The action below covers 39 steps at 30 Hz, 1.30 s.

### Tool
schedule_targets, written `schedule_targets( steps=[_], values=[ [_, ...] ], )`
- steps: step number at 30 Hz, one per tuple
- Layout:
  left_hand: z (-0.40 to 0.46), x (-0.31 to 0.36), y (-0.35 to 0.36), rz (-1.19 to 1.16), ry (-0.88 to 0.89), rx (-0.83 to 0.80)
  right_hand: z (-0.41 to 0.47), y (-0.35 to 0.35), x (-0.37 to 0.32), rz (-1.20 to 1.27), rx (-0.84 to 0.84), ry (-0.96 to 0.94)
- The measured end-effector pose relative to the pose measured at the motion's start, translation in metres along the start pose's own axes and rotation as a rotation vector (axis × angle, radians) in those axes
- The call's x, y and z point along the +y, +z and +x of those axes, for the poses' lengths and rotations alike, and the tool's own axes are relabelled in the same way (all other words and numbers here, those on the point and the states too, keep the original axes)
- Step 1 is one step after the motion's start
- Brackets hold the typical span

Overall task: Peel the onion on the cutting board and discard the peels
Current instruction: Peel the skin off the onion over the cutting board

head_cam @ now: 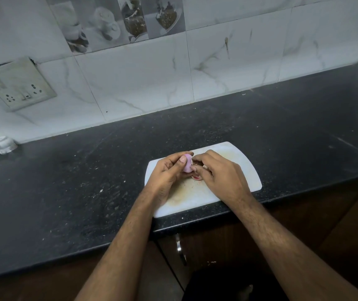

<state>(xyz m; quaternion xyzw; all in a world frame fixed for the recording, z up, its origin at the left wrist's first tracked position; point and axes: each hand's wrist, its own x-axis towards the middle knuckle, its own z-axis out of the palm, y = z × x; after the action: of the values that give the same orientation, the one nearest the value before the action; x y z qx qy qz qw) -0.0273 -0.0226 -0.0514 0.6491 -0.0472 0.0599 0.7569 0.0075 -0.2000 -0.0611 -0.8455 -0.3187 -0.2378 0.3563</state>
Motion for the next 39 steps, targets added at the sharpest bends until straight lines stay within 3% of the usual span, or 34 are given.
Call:
schedule_targets(
  steps=[39],
  values=[
    [-0.0004, -0.0008, -0.0015, -0.035, -0.029, 0.030, -0.0025, 0.0043, 0.0010, -0.159, 0.057, -0.110]
  ],
)
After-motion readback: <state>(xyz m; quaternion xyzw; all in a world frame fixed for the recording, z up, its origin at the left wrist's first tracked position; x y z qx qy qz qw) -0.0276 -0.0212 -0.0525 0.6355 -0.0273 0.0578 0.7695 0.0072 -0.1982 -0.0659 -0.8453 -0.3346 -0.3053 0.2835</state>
